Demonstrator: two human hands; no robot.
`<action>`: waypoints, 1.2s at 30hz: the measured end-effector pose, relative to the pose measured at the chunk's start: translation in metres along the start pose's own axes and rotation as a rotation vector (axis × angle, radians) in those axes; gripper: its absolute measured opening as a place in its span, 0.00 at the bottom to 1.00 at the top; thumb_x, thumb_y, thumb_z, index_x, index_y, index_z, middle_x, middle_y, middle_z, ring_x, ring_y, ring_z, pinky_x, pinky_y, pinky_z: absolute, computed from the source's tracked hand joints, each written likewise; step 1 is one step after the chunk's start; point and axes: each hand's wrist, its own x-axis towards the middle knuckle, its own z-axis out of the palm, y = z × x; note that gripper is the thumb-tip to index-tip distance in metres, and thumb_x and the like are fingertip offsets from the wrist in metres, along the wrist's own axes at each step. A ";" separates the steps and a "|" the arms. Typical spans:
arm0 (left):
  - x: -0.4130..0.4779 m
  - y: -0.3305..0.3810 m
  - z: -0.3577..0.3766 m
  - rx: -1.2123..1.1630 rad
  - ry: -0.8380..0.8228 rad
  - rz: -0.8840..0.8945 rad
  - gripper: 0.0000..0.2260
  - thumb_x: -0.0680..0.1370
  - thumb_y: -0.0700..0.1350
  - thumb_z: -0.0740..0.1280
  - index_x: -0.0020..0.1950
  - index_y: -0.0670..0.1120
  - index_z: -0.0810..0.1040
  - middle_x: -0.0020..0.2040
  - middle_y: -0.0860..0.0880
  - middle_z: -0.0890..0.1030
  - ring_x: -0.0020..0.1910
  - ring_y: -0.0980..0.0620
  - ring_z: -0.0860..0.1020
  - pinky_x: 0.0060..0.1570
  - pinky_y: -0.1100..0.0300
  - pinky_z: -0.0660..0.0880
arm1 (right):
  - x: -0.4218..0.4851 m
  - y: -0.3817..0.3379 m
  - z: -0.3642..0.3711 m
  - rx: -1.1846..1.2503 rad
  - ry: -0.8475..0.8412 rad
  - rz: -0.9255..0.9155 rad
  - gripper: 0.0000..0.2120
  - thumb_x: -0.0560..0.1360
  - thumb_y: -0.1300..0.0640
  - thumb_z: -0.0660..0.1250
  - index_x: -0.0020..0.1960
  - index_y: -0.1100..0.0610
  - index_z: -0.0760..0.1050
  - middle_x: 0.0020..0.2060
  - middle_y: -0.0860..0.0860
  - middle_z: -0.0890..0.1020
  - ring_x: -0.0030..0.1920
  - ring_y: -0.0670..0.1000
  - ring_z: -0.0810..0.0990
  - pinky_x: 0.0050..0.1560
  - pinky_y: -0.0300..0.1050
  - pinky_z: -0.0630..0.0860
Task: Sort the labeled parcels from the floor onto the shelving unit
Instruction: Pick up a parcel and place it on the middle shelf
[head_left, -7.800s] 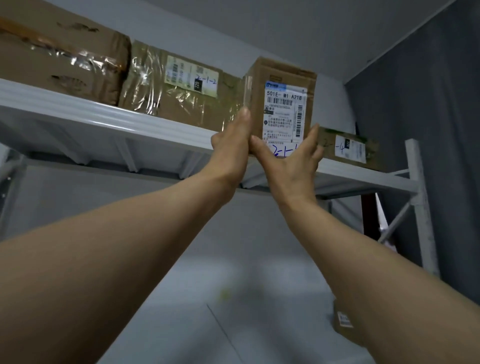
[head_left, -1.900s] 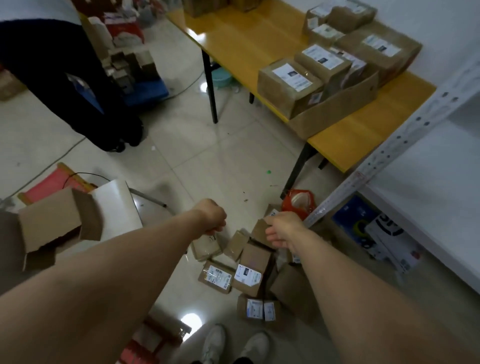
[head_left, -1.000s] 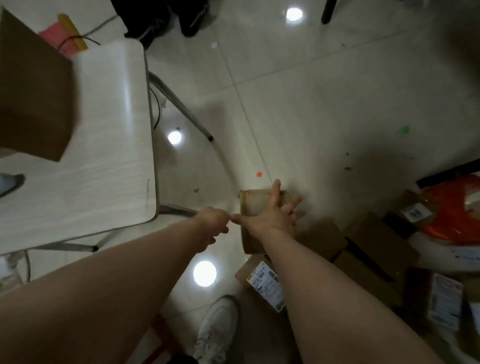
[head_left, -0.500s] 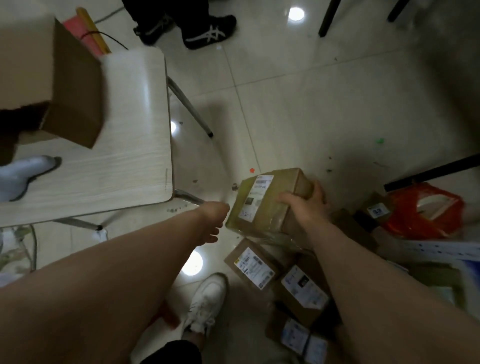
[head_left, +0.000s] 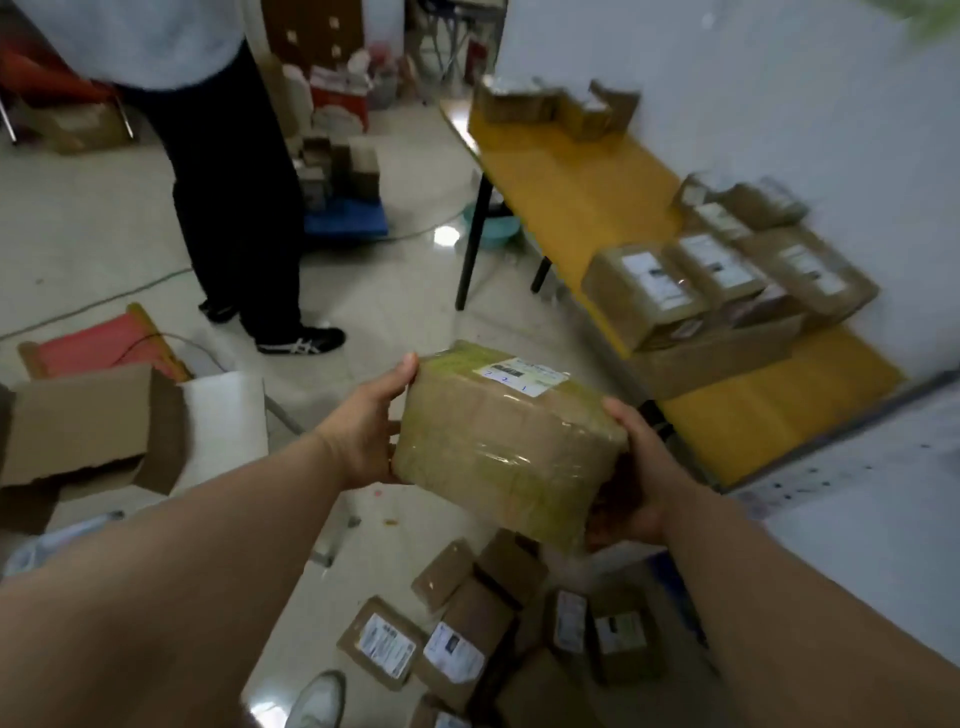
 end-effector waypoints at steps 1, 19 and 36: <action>-0.019 0.014 0.017 0.017 -0.061 0.021 0.39 0.53 0.70 0.78 0.61 0.58 0.81 0.67 0.42 0.73 0.63 0.38 0.75 0.52 0.37 0.77 | -0.025 -0.010 -0.006 0.005 -0.022 -0.035 0.39 0.60 0.23 0.68 0.55 0.52 0.86 0.53 0.59 0.86 0.57 0.63 0.81 0.51 0.61 0.80; -0.234 0.106 0.236 0.401 -0.962 0.321 0.45 0.65 0.26 0.71 0.77 0.52 0.61 0.72 0.33 0.68 0.66 0.30 0.73 0.62 0.31 0.70 | -0.358 -0.043 -0.076 0.338 0.019 -0.785 0.18 0.70 0.48 0.73 0.55 0.58 0.86 0.55 0.58 0.86 0.53 0.59 0.86 0.58 0.60 0.78; -0.370 0.085 0.355 0.601 -1.294 0.707 0.39 0.65 0.37 0.75 0.72 0.60 0.67 0.68 0.49 0.75 0.66 0.41 0.75 0.54 0.41 0.78 | -0.553 0.047 -0.124 0.201 0.357 -1.203 0.35 0.67 0.63 0.76 0.71 0.45 0.72 0.61 0.51 0.84 0.64 0.58 0.78 0.52 0.70 0.77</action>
